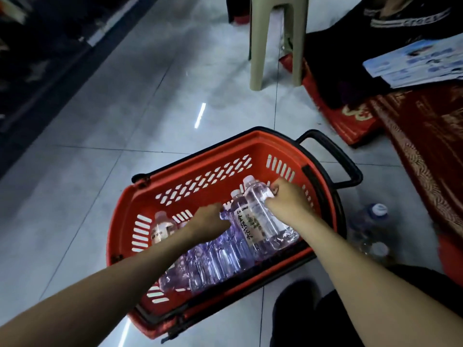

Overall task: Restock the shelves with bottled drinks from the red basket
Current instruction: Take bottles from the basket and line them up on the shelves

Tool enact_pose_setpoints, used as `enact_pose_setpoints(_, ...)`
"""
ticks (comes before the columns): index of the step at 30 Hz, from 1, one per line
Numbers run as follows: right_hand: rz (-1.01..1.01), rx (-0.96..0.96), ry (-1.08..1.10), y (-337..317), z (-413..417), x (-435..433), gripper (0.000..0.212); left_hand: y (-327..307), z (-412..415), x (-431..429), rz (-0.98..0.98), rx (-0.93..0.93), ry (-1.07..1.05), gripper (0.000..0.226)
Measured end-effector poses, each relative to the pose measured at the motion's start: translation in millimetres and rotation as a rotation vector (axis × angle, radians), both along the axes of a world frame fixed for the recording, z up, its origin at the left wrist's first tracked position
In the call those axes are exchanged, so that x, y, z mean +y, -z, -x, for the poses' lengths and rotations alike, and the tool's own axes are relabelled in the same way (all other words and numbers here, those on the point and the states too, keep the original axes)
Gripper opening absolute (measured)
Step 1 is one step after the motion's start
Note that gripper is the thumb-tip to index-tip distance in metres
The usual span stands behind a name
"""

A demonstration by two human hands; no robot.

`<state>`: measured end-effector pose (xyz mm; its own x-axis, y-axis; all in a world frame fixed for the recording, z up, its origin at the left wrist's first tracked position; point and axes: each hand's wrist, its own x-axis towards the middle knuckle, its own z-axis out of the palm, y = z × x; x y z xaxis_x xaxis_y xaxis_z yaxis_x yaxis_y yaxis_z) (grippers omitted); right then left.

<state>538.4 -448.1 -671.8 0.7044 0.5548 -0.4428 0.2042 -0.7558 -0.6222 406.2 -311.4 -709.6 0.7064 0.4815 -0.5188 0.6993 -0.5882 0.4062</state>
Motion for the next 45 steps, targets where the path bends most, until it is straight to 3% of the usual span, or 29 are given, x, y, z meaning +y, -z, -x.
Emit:
enact_pose_setpoints(3,0.175,0.110,0.020,28,-4,-1,0.021,24,-4,-1,0.053,-0.025,-0.027,0.041)
enact_pose_setpoints(8,0.172,0.203,-0.074,38,-8,9,0.095,51,-24,9,0.092,-0.122,-0.209,0.036)
enact_pose_setpoints(10,0.204,0.176,-0.110,46,-2,15,0.112,56,-38,15,0.197,-0.101,-0.276,0.028)
enact_pose_setpoints(13,0.237,0.122,-0.069,56,-3,19,0.104,66,-57,20,0.334,-0.050,-0.403,0.037)
enact_pose_setpoints(16,0.188,0.171,0.020,56,-11,20,0.087,73,-69,18,0.284,-0.001,-0.405,0.043)
enact_pose_setpoints(19,0.167,0.209,0.108,56,-16,22,0.090,74,-74,8,0.228,0.031,-0.394,0.042)
enact_pose_setpoints(21,0.165,0.236,0.149,55,-20,23,0.090,75,-72,3,0.225,-0.002,-0.414,0.043)
enact_pose_setpoints(24,0.088,0.315,0.222,56,-27,22,0.069,71,-68,-4,0.392,-0.188,-0.530,0.042)
enact_pose_setpoints(30,0.084,0.420,0.194,54,-31,6,0.087,54,-72,-31,0.610,-0.399,-0.565,0.033)
enact_pose_setpoints(32,0.100,0.440,0.156,52,-35,-2,0.084,56,-67,-38,0.699,-0.384,-0.520,0.048)
enact_pose_setpoints(35,0.114,0.389,0.169,53,-35,-4,0.109,55,-56,-35,0.800,-0.364,-0.501,0.067)
enact_pose_setpoints(38,0.092,0.405,0.185,55,-31,1,0.127,63,-47,-29,0.807,-0.344,-0.578,0.062)
enact_pose_setpoints(40,0.075,0.464,0.197,54,-34,-1,0.117,63,-45,-34,0.780,-0.371,-0.635,0.066)
enact_pose_setpoints(43,-0.010,0.578,0.196,45,-40,-11,0.040,59,-44,-40,0.838,-0.455,-0.747,0.059)
enact_pose_setpoints(45,-0.091,0.645,0.168,38,-42,-16,0.023,54,-43,-40,0.917,-0.480,-0.785,0.052)
